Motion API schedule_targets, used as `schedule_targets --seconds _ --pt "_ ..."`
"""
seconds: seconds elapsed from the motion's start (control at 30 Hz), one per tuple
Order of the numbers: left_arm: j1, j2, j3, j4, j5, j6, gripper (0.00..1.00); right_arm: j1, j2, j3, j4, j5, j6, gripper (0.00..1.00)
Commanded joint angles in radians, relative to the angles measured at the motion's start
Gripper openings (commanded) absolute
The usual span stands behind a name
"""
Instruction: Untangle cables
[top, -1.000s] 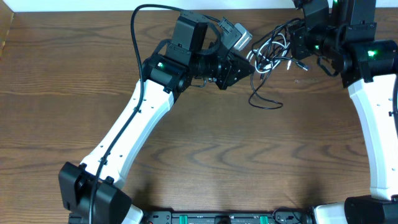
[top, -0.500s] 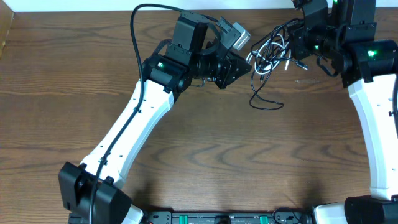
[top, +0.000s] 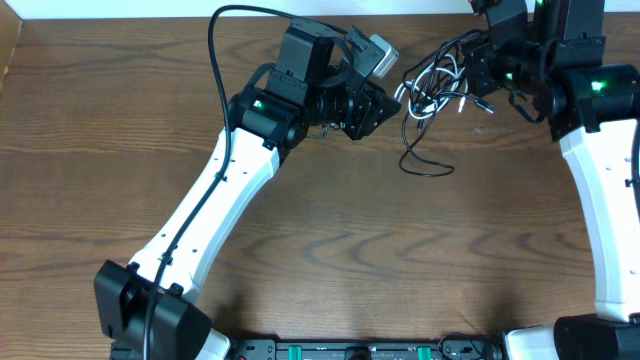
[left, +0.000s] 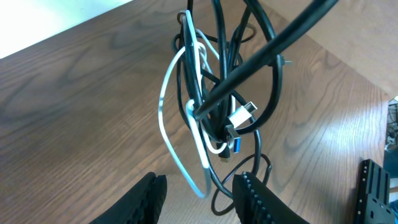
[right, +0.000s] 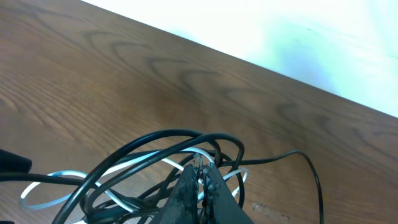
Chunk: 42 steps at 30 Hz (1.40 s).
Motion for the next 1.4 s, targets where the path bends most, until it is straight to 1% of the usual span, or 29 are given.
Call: schedule_targets --seconds 0.0,0.73,0.77,0.8,0.87,0.97,1.1,1.23,1.37 --pt "0.002 0.003 0.019 -0.002 -0.016 0.006 0.40 -0.006 -0.001 0.016 0.000 -0.032 -0.010 0.01" --pt "0.003 0.037 0.019 0.008 0.003 0.006 0.39 -0.006 -0.001 0.016 -0.001 -0.066 -0.010 0.01" --pt "0.003 0.040 0.019 0.008 0.003 0.006 0.36 -0.006 -0.001 0.016 -0.001 -0.066 -0.010 0.01" --pt "0.003 0.045 0.019 0.008 0.003 0.006 0.29 -0.006 -0.001 0.016 -0.001 -0.066 -0.010 0.01" --pt "0.003 0.051 0.019 0.008 0.002 0.006 0.08 -0.006 -0.001 0.016 -0.001 -0.066 -0.010 0.01" --pt "0.003 0.052 0.019 0.008 -0.029 0.002 0.08 -0.006 -0.001 0.016 -0.001 -0.066 -0.010 0.01" --pt "0.011 0.046 0.020 0.002 -0.106 -0.010 0.07 -0.007 -0.001 0.016 -0.001 -0.053 -0.010 0.01" --pt "0.042 0.000 0.020 -0.003 -0.110 -0.013 0.07 -0.007 -0.001 0.016 -0.003 -0.019 -0.010 0.01" --pt "0.086 -0.085 0.020 -0.003 -0.113 -0.013 0.07 -0.007 0.001 0.016 -0.008 0.015 -0.014 0.01"
